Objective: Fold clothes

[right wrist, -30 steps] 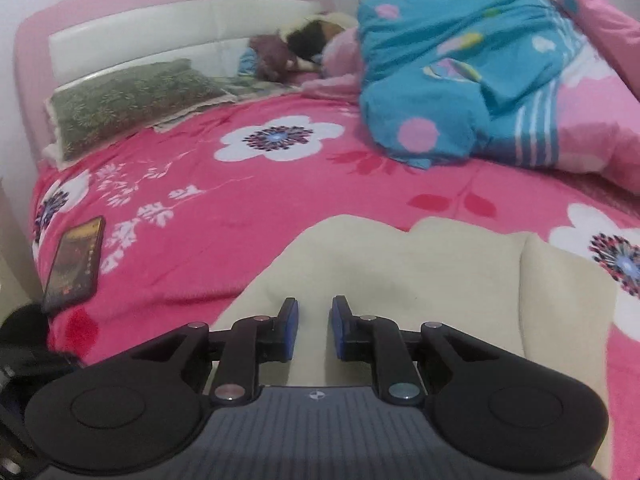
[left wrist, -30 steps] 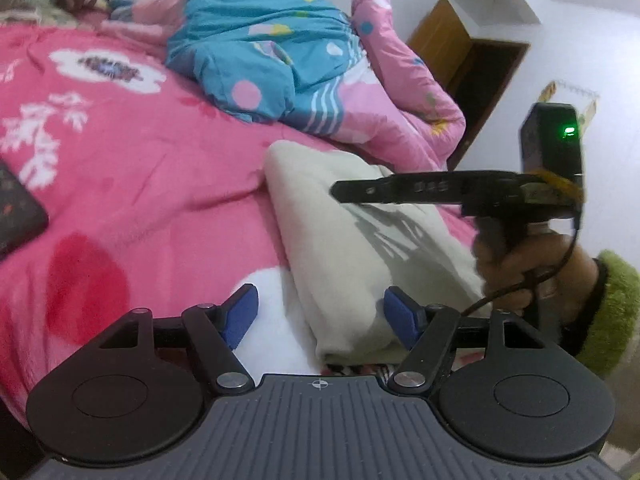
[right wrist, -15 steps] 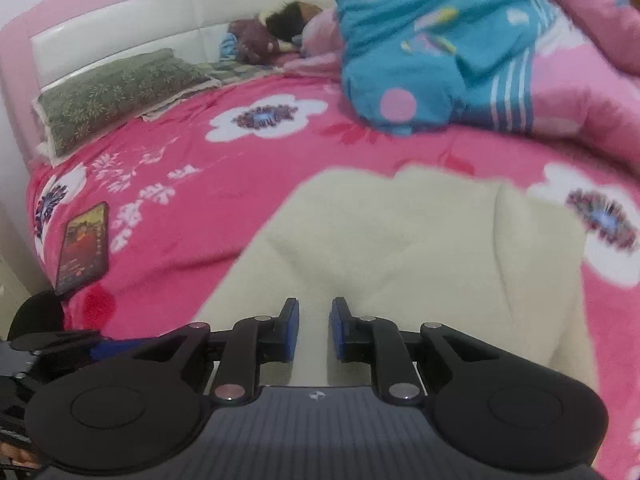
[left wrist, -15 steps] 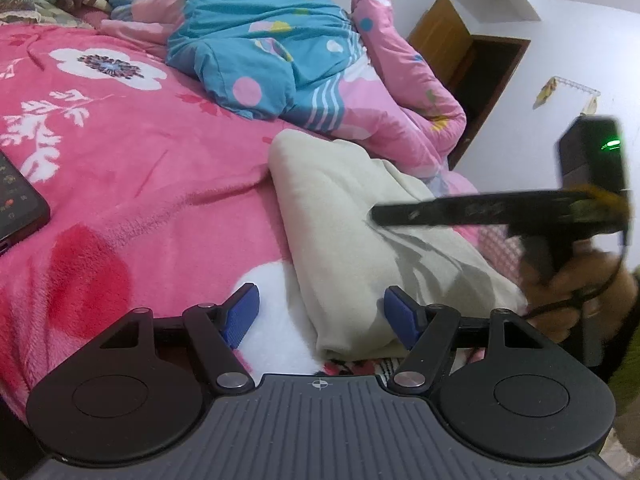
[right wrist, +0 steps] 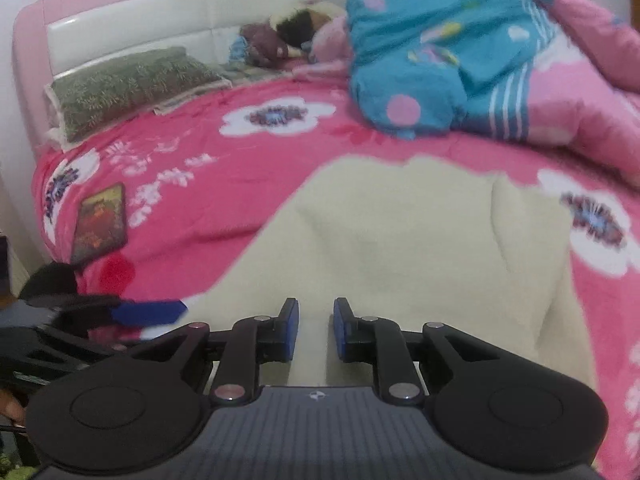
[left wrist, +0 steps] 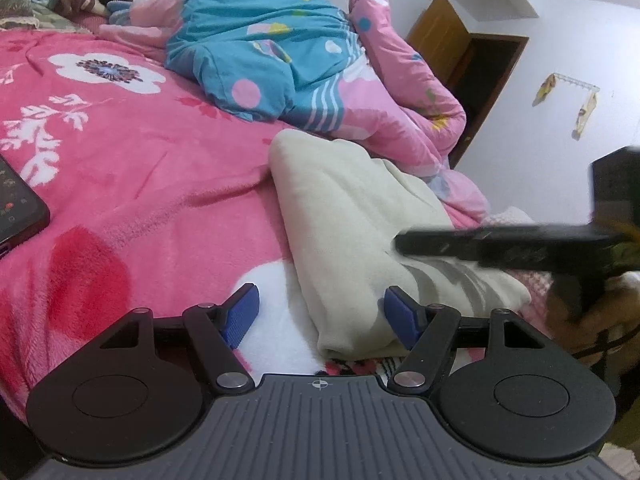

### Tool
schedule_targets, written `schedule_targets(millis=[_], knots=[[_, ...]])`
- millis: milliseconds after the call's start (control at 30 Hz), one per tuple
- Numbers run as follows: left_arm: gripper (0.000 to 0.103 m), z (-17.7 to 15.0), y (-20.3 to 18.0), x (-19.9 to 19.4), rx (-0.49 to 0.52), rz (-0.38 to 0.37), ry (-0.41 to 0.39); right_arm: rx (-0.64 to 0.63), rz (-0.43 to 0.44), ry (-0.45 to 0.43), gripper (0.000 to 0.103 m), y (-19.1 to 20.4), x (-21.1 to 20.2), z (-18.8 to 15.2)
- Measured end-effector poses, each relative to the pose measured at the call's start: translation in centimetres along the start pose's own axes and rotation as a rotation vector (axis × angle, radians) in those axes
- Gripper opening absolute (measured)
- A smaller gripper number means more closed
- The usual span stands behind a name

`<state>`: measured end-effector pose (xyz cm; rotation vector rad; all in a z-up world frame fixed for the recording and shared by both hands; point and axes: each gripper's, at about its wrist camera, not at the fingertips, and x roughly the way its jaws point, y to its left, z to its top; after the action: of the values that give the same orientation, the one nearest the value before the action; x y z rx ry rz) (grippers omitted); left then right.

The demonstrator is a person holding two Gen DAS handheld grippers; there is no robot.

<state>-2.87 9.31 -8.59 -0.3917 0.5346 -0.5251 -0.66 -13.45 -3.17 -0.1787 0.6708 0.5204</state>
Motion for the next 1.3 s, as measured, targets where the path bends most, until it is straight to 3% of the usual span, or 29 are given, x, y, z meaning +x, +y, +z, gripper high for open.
schedule_targets(millis=[300, 633, 733, 900, 1133, 1300], knots=[[0.07, -0.1, -0.5, -0.2, 0.04, 0.014, -0.007, -0.025, 0.008, -0.023, 0.021, 0.6, -1.4, -0.6], [0.068, 0.8, -2.0, -2.0, 0.119, 0.017, -0.098, 0.004, -0.004, -0.12, 0.021, 0.4, -3.3, -1.1], [0.068, 0.6, -2.8, -1.1, 0.18, 0.033, -0.056, 0.003, 0.002, -0.157, 0.021, 0.3, -4.7, -1.5], [0.066, -0.3, -3.5, 0.3, 0.24, 0.076, 0.031, 0.011, 0.05, -0.09, 0.021, 0.0, -3.1, -5.1], [0.064, 1.4, -4.4, -1.8, 0.278, 0.06, -0.042, 0.017, 0.012, -0.193, 0.021, -0.5, -6.8, -4.1], [0.064, 2.7, -6.2, -0.1, 0.324, 0.021, -0.073, 0.128, -0.086, -0.303, 0.021, -3.7, -9.8, -4.2]])
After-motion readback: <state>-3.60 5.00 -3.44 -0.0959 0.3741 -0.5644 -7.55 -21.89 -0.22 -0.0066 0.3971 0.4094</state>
